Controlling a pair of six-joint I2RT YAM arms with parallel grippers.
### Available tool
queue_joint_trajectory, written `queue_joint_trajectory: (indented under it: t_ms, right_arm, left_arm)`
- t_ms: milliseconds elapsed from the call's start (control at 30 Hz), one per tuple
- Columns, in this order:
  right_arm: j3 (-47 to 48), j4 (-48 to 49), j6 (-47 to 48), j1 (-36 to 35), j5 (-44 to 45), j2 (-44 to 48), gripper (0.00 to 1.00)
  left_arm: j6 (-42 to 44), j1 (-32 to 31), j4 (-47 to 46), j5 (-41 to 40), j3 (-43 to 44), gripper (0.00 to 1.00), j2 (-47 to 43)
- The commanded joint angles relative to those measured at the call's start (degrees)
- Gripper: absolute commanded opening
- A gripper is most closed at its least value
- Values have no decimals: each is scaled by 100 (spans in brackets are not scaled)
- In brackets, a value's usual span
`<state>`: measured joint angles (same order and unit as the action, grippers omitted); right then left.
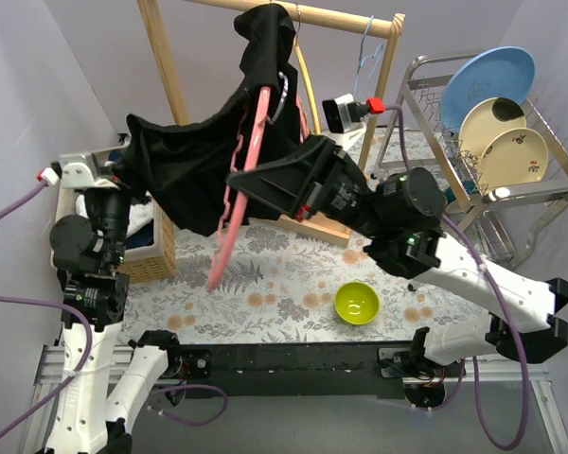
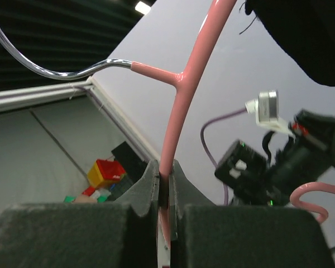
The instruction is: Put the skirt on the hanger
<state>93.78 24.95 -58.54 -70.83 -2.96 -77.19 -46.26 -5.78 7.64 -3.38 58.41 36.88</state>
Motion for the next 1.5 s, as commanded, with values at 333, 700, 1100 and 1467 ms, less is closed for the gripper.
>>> queue_joint_trajectory:
  t_ms: [333,700,1100,1467]
  right_arm:
    - [-1650,-2091,353,34,-3280,2065,1]
    - [-2926,-2354,528,34,-3835,3297,1]
    - [-2689,-1821,599,34,-4414,3473,1]
    - [-1486,-1309,1645,34,-2806,3132,1]
  left_arm:
    - [820,33,54,-1648,3509,0,2234]
    - [1109,33,335,-2562,4802,0,3351]
    - [1014,33,274,-2984,4389,0,3492]
    - [-1402,42,-604,-85,1229,0,1042]
